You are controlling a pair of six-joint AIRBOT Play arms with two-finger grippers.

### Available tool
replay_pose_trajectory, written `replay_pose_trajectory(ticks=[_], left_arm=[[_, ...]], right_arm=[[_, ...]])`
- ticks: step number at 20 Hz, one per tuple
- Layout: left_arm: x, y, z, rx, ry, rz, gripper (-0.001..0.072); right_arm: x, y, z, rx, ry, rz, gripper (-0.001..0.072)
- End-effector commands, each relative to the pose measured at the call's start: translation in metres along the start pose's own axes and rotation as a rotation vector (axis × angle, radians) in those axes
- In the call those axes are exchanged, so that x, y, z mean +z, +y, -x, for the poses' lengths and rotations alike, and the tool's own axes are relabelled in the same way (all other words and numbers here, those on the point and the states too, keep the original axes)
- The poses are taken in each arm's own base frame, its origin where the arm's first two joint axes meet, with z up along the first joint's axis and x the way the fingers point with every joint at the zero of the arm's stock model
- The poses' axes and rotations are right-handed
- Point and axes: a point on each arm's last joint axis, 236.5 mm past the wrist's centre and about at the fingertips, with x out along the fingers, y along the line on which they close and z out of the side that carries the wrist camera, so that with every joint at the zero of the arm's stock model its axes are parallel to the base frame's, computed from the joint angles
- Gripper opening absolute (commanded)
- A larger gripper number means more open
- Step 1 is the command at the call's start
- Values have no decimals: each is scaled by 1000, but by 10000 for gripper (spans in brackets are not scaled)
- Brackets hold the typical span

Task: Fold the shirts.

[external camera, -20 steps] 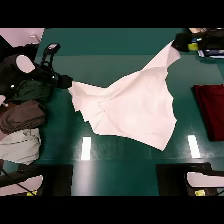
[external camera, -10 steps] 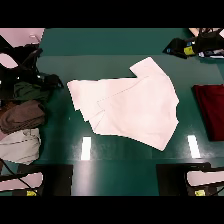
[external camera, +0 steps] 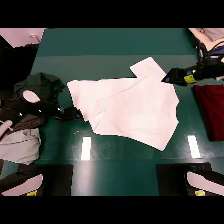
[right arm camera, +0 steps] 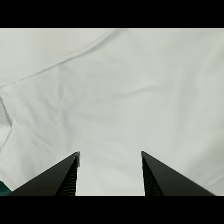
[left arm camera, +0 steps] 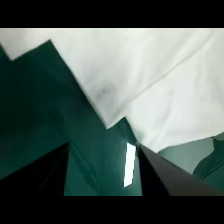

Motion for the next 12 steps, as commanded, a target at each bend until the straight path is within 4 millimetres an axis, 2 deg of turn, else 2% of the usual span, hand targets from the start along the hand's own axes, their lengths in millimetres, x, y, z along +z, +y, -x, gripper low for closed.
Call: replay_pose_trajectory(ticks=[1,5,9,11,12], left_arm=[[1,-9,-24,-23,-87,25,500],[16,-12,-26,-42,-149,67,500],[3,-12,-45,-51,-81,91,500],[5,-17,-43,-61,-78,84,497],[5,-23,-40,-72,-67,69,324]], right_arm=[[-21,0,3,-2,3,-7,448],[-27,3,9,-5,-22,-3,444],[-27,4,11,-4,-26,-2,428],[-28,4,11,-4,-23,-2,427],[-30,4,11,-4,-16,-2,427]])
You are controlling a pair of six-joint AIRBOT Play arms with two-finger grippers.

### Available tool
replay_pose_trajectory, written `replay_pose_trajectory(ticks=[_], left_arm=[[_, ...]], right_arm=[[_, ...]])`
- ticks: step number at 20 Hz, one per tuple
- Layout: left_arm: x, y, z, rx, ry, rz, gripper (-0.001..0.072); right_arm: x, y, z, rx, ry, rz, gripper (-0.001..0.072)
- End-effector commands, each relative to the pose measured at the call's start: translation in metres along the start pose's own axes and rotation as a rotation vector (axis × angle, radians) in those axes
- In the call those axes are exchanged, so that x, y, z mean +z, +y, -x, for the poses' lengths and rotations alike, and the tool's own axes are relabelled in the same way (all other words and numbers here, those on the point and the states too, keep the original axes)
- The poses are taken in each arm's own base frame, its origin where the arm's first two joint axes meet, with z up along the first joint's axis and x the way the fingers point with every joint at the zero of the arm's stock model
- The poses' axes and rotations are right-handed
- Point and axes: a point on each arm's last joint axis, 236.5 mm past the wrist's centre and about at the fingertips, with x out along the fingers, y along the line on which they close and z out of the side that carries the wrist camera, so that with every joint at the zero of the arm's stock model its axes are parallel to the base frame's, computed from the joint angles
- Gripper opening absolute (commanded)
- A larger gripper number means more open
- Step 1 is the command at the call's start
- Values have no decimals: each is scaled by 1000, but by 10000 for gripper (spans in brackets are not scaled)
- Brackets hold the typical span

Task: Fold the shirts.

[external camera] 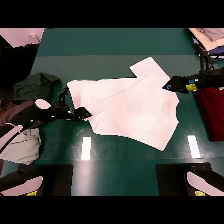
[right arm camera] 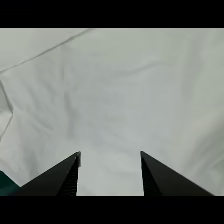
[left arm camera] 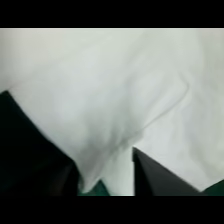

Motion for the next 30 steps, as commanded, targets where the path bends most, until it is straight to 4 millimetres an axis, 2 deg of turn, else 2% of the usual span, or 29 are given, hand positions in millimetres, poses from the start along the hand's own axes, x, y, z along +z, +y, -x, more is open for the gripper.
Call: replay_pose_trajectory(ticks=[1,2,4,9,11,13,14,18,20,22,23,24,27,30], left_arm=[[-5,-16,3,-37,42,-51,49],[-7,-25,8,-55,71,-104,23],[-9,-35,22,-46,127,-191,23],[10,-39,66,97,125,-375,23],[8,-40,72,103,139,-391,23],[5,-36,69,106,150,-383,23],[5,-34,66,108,148,-378,23],[0,-26,61,116,151,-362,24],[1,-27,61,115,148,-362,24],[-1,-24,61,122,161,-367,32],[-5,-20,63,138,180,-373,268],[-10,-14,65,158,205,-372,539],[-26,5,65,210,269,-338,541],[-38,26,48,233,259,-263,542]], right_arm=[[-5,0,1,1,16,-1,428],[-7,-1,2,1,25,-5,427],[-8,-7,4,-4,32,-22,428],[-23,-36,19,-30,89,-105,427],[-36,-48,16,-35,123,-148,429],[-67,-58,0,-30,203,-204,459],[-88,-65,-10,-24,256,-245,517],[-165,-80,-39,-13,419,-388,527],[-186,-81,-48,-6,454,-424,527],[-196,-81,-51,-4,475,-439,526],[-196,-80,-51,-3,476,-439,526],[-194,-80,-50,-5,471,-434,526],[-176,-79,-42,-10,414,-401,524],[-153,-73,-28,-22,324,-349,523]])
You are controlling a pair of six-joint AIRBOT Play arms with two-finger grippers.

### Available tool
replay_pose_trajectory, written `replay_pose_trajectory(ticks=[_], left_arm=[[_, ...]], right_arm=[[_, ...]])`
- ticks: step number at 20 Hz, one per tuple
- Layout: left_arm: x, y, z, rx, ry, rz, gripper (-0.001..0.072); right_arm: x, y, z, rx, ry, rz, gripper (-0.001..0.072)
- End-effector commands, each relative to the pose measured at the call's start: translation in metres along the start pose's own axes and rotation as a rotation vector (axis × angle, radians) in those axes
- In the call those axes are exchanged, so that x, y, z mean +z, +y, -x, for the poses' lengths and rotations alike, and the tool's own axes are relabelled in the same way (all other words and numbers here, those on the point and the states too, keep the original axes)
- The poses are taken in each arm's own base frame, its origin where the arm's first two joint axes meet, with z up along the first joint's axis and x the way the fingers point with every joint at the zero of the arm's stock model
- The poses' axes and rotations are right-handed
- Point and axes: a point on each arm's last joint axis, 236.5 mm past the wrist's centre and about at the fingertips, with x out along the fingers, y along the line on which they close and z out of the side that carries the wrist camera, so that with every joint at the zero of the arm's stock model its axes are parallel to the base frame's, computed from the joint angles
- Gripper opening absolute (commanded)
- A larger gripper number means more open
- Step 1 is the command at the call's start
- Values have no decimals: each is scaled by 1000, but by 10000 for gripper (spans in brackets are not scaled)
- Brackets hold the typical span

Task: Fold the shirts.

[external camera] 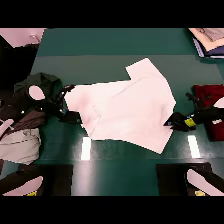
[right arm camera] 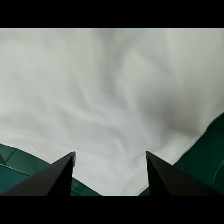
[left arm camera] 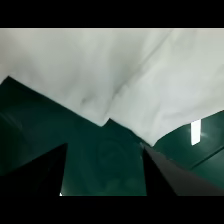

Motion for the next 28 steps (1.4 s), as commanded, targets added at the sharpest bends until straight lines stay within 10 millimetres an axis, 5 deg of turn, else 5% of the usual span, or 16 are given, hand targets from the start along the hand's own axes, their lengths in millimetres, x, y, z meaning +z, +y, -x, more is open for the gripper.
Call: replay_pose_trajectory(ticks=[1,6,12,13,14,15,20,24,28], left_arm=[[-9,16,-19,31,-10,89,542],[3,11,-34,-30,-106,195,542],[12,9,-36,-52,-153,228,539],[10,8,-36,-56,-143,228,434],[5,6,-37,-61,-121,214,154],[-1,3,-38,-68,-94,194,25],[-25,7,-15,4,62,73,23],[3,-7,25,22,29,-13,23],[23,-14,46,34,-23,-50,24]], right_arm=[[11,12,22,-3,-90,49,522],[19,24,44,-8,-200,98,521],[19,25,46,-8,-208,102,519],[19,25,46,-8,-207,102,519],[19,25,46,-8,-206,102,519],[19,25,46,-8,-206,102,520],[19,24,46,-10,-205,102,520],[15,19,45,-31,-190,105,520],[-13,-16,42,-167,-63,98,520]])
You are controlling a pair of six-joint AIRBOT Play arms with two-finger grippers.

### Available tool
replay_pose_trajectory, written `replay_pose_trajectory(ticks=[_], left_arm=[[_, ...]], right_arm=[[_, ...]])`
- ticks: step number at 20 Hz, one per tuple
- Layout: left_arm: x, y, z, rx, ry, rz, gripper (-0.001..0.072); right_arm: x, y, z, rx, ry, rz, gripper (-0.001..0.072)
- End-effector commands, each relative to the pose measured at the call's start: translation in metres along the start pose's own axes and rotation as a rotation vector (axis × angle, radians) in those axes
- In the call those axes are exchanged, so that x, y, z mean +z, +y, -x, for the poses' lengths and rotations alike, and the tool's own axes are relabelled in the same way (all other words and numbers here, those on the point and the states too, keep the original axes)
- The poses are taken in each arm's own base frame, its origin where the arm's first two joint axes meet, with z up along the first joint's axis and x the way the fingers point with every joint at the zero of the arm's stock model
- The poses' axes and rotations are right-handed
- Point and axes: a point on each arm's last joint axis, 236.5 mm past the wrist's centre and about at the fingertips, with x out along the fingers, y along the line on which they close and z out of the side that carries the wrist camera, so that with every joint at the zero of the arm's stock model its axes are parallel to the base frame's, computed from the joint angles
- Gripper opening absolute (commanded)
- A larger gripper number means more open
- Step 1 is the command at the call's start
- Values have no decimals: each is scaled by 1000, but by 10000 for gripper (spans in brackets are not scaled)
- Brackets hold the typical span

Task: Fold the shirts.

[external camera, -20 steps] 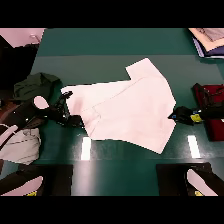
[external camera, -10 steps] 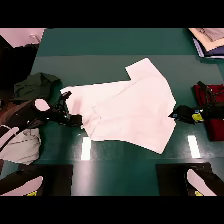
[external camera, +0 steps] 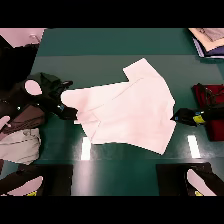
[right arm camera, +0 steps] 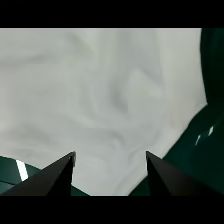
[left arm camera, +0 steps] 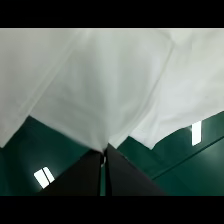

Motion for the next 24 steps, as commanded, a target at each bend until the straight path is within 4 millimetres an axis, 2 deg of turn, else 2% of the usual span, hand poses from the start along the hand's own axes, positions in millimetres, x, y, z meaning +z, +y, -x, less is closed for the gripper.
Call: replay_pose_trajectory(ticks=[1,5,9,11,13,15,19,20,24], left_arm=[[7,-3,15,15,-9,-31,24],[11,-2,15,18,-25,-31,24],[16,-2,15,21,-46,-30,24],[18,-2,15,22,-53,-30,24],[18,-2,15,22,-55,-30,24],[18,-2,15,22,-55,-30,24],[19,-1,15,25,-59,-31,24],[20,-1,16,26,-64,-32,24],[25,1,22,47,-79,-45,24]], right_arm=[[-36,-19,-4,-64,143,-15,520],[-96,-24,-40,-9,322,-137,520],[-134,-11,-70,36,414,-181,508],[-144,-9,-81,8,430,-163,501],[-144,-4,-90,-13,413,-123,449],[-140,0,-96,-29,389,-106,436],[-139,2,-98,-35,378,-82,54],[-137,2,-98,-34,365,-76,24],[-121,12,-81,-11,244,-38,20]])
